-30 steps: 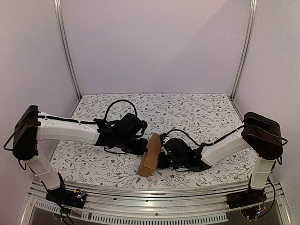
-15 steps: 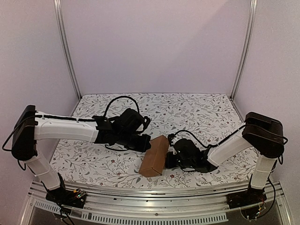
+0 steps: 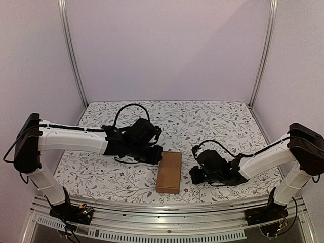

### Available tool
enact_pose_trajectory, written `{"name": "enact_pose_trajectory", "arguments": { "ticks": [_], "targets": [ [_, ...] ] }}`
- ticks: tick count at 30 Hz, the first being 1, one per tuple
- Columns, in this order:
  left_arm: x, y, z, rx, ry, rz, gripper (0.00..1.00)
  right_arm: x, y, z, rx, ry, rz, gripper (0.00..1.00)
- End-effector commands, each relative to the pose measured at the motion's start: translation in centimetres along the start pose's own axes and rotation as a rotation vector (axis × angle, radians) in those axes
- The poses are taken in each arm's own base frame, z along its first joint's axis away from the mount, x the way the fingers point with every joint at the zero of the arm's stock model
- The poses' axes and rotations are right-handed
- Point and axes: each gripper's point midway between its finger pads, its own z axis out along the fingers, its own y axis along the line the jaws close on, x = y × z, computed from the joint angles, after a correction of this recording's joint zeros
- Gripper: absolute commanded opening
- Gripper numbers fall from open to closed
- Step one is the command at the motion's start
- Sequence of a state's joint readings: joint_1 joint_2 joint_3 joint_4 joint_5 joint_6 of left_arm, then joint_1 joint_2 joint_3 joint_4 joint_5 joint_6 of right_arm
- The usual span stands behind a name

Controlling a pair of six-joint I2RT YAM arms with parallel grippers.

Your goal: Fold the paper box

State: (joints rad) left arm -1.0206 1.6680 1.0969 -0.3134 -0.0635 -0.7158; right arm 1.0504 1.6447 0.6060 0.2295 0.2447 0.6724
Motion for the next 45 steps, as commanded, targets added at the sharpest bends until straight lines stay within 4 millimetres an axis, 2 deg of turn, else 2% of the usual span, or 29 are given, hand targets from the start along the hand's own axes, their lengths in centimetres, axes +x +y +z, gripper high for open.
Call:
{"name": "enact_pose_trajectory", "arguments": {
  "ticks": [1,4,5,7,9,11,14,15,16,19,21,24,26,30,33,36,39,42,45],
  "targets": [
    [0.3,2.3,-1.4,-0.113,-0.024,-0.009,0.06,-0.9,-2.1,-2.4,0.102,-0.005,-0.067,0.10],
    [0.0,3.8,-2.6,-0.181,-0.051,-0.003,0.18,-2.2,-2.7,-4.1,0.146,-0.028,-0.104,0.23],
    [-0.2,4.0,-3.1,-0.196,-0.054,0.002,0.24,-3.0,-2.6,-4.9,0.154,-0.048,-0.112,0.27],
    [-0.6,4.6,-4.0,-0.235,-0.054,0.017,0.34,-4.6,-2.8,-6.3,0.186,-0.080,-0.138,0.42],
    [-1.0,5.2,-5.2,-0.288,-0.059,0.034,0.41,-6.0,-3.0,-7.8,0.214,-0.108,-0.162,0.66],
    [-1.5,5.7,-6.3,-0.316,-0.076,0.049,0.50,-7.2,-3.2,-9.2,0.244,-0.135,-0.183,0.97],
    [-2.6,6.1,-8.3,-0.347,-0.106,0.069,0.79,-9.2,-3.5,-11.7,0.278,-0.188,-0.206,0.99],
    [-3.0,6.2,-9.1,-0.359,-0.113,0.075,0.97,-10.1,-3.5,-12.9,0.285,-0.216,-0.208,0.99],
    [-3.4,6.3,-9.9,-0.368,-0.120,0.082,0.99,-10.8,-3.8,-13.7,0.305,-0.231,-0.225,0.99],
    [-4.7,6.7,-12.4,-0.395,-0.139,0.111,0.99,-13.2,-4.4,-17.0,0.364,-0.295,-0.236,0.99],
    [-5.7,7.3,-14.0,-0.410,-0.151,0.118,1.00,-14.4,-4.3,-18.6,0.365,-0.310,-0.261,0.99],
    [-7.4,8.2,-16.6,-0.389,-0.175,0.094,1.00,-16.0,-5.3,-20.4,0.333,-0.289,-0.243,0.99],
    [-8.6,8.9,-18.4,-0.376,-0.203,0.078,1.00,-17.1,-6.7,-21.6,0.321,-0.279,-0.181,0.99],
    [-10.7,11.7,-22.0,-0.398,-0.275,0.037,1.00,-19.1,-10.4,-24.4,0.356,-0.280,-0.064,0.99],
    [-11.5,14.0,-24.2,-0.400,-0.318,-0.007,1.00,-19.8,-13.0,-25.6,0.368,-0.270,0.024,0.99],
    [-11.6,16.3,-25.4,-0.411,-0.361,-0.041,0.99,-20.0,-14.8,-26.3,0.369,-0.270,0.077,0.99],
    [-10.9,17.7,-25.3,-0.425,-0.400,-0.026,1.00,-19.7,-15.4,-26.4,0.399,-0.280,0.057,0.99],
    [-9.9,18.1,-24.3,-0.407,-0.435,0.004,1.00,-19.4,-16.1,-26.7,0.431,-0.322,0.072,0.99],
    [-9.9,17.6,-24.5,-0.359,-0.471,0.005,1.00,-18.9,-16.7,-27.0,0.457,-0.349,0.089,0.99]
  ]
}}
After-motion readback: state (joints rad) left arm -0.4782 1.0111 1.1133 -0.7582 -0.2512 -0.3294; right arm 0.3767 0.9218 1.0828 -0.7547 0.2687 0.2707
